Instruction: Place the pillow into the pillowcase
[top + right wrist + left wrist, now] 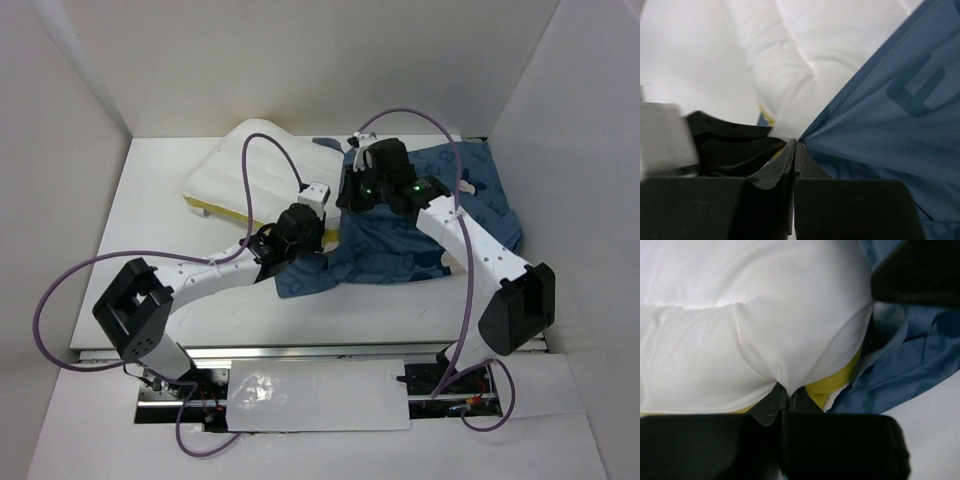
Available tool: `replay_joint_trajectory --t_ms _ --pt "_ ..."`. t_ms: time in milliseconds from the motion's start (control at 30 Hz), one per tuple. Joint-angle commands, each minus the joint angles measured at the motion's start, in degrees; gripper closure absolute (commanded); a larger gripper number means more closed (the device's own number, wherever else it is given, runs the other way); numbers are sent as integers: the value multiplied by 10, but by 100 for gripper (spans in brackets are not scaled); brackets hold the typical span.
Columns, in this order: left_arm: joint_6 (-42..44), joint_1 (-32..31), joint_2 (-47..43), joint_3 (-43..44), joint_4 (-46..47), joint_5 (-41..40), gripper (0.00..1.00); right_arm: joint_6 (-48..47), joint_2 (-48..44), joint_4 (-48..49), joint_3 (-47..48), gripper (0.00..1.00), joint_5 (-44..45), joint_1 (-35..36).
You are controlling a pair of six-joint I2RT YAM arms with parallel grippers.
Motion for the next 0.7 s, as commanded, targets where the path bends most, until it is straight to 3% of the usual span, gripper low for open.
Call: replay_joint_trajectory --t_ms 0,200,333,533,567,667 --pt "-38 -14 25 37 201 -33 100 18 -43 -3 43 100 -105 15" --pt "-67 -71 113 52 318 -83 100 42 -2 11 76 100 -156 -5" --pt "-91 -97 103 21 391 -194 100 42 7 -13 81 100 -160 -31" --pt "-91 -64 62 -4 388 -170 100 42 -19 -1 32 100 -121 -70" --pt "-84 -64 77 12 377 -170 97 42 -12 -1 32 100 -116 -70" --pt "-96 -59 104 62 290 -154 54 42 13 -1 27 100 -108 -86"
